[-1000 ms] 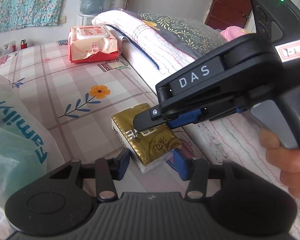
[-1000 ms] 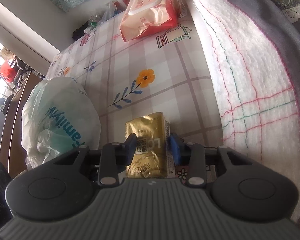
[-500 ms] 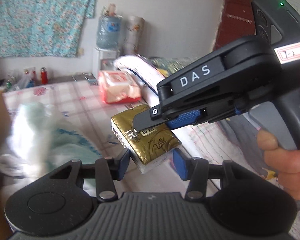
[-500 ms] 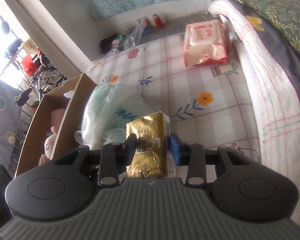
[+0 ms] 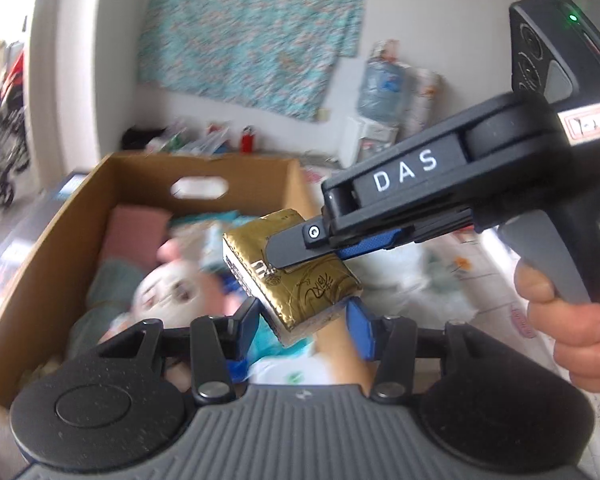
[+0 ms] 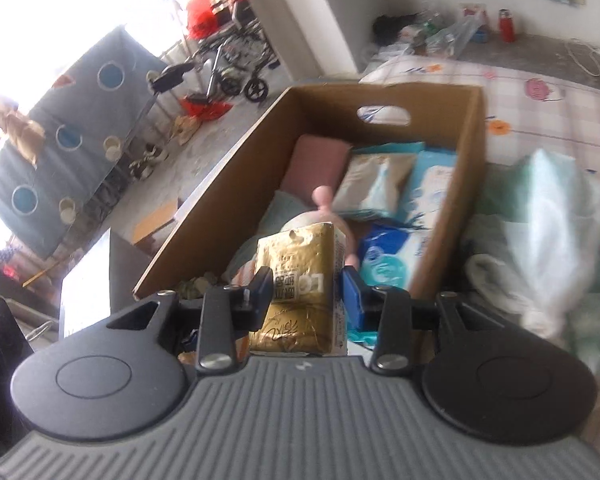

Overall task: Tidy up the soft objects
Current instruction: 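Carry the gold tissue pack into the box and open the right tool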

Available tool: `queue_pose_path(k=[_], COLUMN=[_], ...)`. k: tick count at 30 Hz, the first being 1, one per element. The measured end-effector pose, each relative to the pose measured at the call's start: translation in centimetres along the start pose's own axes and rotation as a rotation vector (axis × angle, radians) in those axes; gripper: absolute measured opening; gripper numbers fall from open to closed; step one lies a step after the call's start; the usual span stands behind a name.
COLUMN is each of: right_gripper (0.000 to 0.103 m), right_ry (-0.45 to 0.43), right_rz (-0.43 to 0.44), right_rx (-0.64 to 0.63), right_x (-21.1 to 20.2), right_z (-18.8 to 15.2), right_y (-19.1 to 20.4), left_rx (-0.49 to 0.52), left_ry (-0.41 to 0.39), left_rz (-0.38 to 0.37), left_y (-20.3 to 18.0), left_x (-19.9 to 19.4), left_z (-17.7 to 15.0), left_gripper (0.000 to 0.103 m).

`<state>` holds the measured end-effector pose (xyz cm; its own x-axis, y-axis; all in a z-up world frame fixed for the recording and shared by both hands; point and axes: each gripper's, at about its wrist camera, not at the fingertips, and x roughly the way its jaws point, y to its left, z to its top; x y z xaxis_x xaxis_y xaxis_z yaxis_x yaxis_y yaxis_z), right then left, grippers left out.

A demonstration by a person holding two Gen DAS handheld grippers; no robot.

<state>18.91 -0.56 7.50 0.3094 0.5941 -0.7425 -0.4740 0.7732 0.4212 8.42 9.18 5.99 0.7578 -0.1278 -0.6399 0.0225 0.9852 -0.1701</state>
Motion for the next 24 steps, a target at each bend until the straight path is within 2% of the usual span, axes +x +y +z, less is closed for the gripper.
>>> queue_pose_path(k=[6,10,13,15,19,22,24], right_gripper=[0.037,0.037,0.037,0.037,0.038,0.039,0.042], right_ry=[0.166,0.220,0.259,0.262,0.237,0.178,0.116], right_rz=[0.008,-0.011,-0.025,-0.027,-0.023,0.001,0.011], right_rx=[-0.043,-0.040,-0.025,-0.021,-0.007,0.007,0.016], right_x=[6.5,7.9,8.1,8.2,7.8,6.5,5.1], right_z=[-0.9,-1.4,-1.9,-2.1,-1.8,-1.9,-2.2], right_y=[4.5,4.7,3.9,3.3,2.6,2.6,2.3], left_rx=[-0.121,-0.104,-0.097,-0.089,-0.073,-0.056,-0.040], left_ry=[0.137,0.145,0.144,0.135,0.114,0.090,0.066], left_rz=[0.012,-0.004,-0.023,-0.016,-0.004,0.002,0.015], left_y=[5.1,5.9,6.7,6.9,6.8,6.5,6.1], left_x=[0.6,0.6,-0.3,-0.7,-1.1,-1.8,-2.1], left_z=[-2.2,-2.3,-2.9,-3.1,-3.1,-3.1,-3.0], left_gripper=[0.049,0.047,0.052,0.056,0.058,0.063,0.071])
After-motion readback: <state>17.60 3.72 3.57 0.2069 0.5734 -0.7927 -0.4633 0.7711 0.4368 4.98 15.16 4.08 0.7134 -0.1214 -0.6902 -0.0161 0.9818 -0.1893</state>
